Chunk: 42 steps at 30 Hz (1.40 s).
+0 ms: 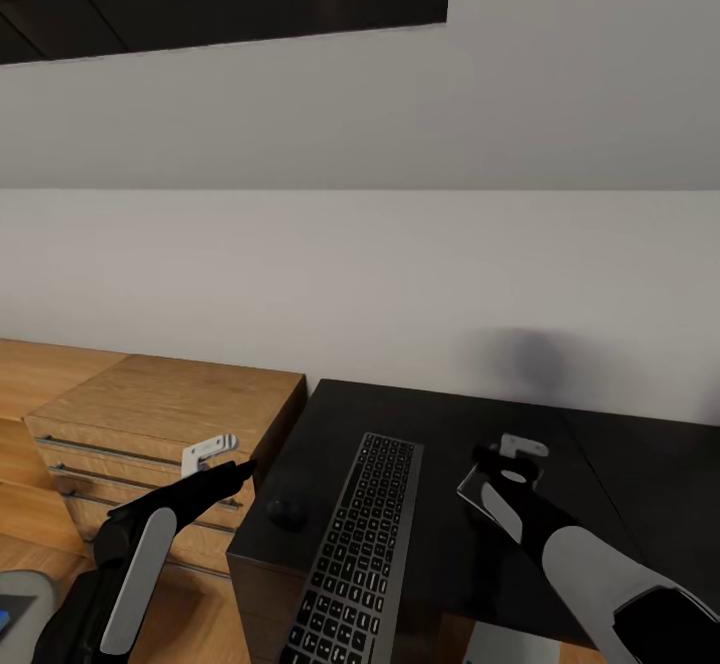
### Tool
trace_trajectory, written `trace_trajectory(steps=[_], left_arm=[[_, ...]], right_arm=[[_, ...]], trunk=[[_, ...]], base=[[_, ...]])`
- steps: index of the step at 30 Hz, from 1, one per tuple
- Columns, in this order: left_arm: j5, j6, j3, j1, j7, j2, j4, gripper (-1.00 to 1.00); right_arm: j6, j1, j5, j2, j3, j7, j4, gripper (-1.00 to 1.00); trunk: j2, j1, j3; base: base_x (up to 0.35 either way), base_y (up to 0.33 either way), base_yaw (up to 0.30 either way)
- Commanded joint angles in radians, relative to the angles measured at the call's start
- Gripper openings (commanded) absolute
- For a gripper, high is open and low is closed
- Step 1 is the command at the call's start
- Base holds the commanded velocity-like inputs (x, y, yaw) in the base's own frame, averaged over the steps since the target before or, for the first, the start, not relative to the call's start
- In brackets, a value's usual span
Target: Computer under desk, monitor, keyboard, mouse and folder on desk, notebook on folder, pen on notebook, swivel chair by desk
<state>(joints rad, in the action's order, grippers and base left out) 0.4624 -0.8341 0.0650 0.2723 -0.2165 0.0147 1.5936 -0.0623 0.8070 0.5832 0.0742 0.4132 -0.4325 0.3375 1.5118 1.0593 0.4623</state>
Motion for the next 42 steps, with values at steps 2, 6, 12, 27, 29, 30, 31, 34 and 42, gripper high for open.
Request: trace_trajectory(steps=[2,6,12,27,29,30,31,34,42], left_arm=[[0.01,-0.003,0.001,0.001,-0.011,0.0,0.001,1.0],[0.01,-0.003,0.001,0.001,-0.012,0.001,0.002,1.0],[0.009,-0.002,0.001,0.001,-0.013,0.0,0.001,1.0],[0.006,-0.001,0.001,0.001,-0.014,0.001,-0.002,1.0],[0.007,-0.002,0.001,0.001,-0.013,0.001,-0.003,1.0],[0.009,-0.003,0.001,0.001,-0.013,0.001,-0.003,1.0],[0.009,-0.002,0.001,0.001,-0.012,0.001,-0.003,1.0],[0.01,-0.002,0.001,0.001,-0.012,0.001,-0.005,1.0],[0.008,-0.002,0.002,0.001,-0.012,0.002,-0.019,1.0]], right_arm=[[0.004,0.001,0.01,0.0,0.024,0.003,0.001,1.0],[0.016,0.001,0.009,-0.001,0.067,0.005,0.001,1.0],[0.082,0.001,0.01,0.001,0.067,0.007,-0.001,1.0],[0.11,0.001,0.014,0.001,0.064,0.003,-0.002,1.0],[0.116,0.001,0.015,0.001,0.064,0.003,-0.002,1.0],[0.12,0.001,0.015,0.001,0.063,0.003,-0.002,1.0],[0.121,0.001,0.015,0.001,0.063,0.003,-0.002,1.0],[0.122,0.001,0.015,0.001,0.063,0.003,-0.002,1.0],[0.128,0.001,0.015,0.001,0.062,0.003,-0.002,1.0]], trunk=[[0.015,0.008,0.007],[0.043,0.023,0.02],[0.064,0.035,0.029],[0.134,0.073,0.061],[0.134,0.073,0.061],[0.134,0.073,0.061],[0.134,0.073,0.061],[0.134,0.073,0.061],[0.134,0.073,0.061]], base=[[0.0,0.0,0.0],[0.0,0.0,0.0],[0.0,0.0,0.0],[0.0,0.0,0.0],[0.0,0.0,0.0],[0.0,0.0,0.0],[0.0,0.0,0.0],[0.0,0.0,0.0],[-0.068,0.0,0.0]])
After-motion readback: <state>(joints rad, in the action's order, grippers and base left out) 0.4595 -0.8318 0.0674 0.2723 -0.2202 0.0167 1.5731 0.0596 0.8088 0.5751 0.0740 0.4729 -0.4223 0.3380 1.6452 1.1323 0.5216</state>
